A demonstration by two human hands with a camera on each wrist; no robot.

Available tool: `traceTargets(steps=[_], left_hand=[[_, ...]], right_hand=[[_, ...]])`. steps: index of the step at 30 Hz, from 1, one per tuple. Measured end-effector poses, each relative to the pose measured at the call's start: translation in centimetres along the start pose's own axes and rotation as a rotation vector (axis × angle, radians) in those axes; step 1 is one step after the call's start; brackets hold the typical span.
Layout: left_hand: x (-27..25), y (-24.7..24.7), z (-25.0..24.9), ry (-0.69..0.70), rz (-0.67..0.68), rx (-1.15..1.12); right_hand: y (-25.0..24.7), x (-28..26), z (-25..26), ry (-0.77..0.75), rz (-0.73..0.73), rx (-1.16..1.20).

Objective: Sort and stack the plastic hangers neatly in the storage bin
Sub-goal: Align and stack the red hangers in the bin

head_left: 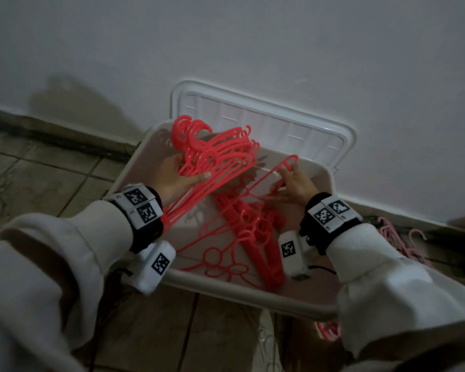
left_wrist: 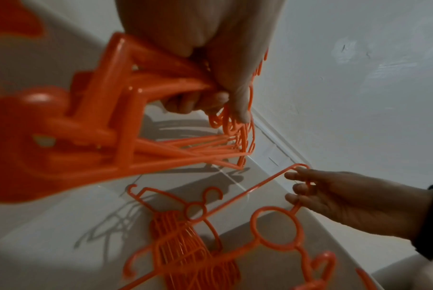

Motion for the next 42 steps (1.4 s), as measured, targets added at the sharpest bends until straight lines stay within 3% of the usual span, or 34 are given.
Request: traceTargets(steps=[8,15,18,20,28,32,36,42], left_hand=[[0.3,-0.4,0.7,0.004,-0.061,0.004],[0.5,-0.5,0.9,0.023,-0.062,-0.003],[0.5,-0.5,0.7,0.043,-0.055,-0.024],[0.5,-0.6,0.8,0.040,-0.046,-0.054],[0.4,-0.7,1.1,0.015,-0.048,-0.068],[0.3,-1.2,1.0,0.040,-0.049,-0.085],[0.2,-1.7,0.8,0.086,-0.078,-0.064],[0.3,-1.7,1.0,0.048,-0.114,-0.074]], right_hand=[[-0.8,0.1,0.7,-0.280,0.021,0.055],[-0.8,0.6,-2.9,-0.117,-0.208,0.198],[-0.7,0.7,-4.8,0.048,-0.172,0.307],[0.1,0.7,-6.1,0.117,-0.140,0.236],[0.8,1.5,-7.2,-0.109,-0.176,0.383],[0.5,1.7,-7.0,-0.131,-0.168,0.400],[0.1,2.4,-6.9,-0.138,-0.285,0.382],[-0.8,3.1,-6.5,-0.159,-0.369,0.245]])
Point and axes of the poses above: each hand's wrist, its own x-axis towards the middle knuckle, its own y-axis out of the palm, z = x × y, the point moved 1 cm from there along x, towards the middle knuckle, and after that the axes turned 13 degrees about x, right-handed, at the moved point
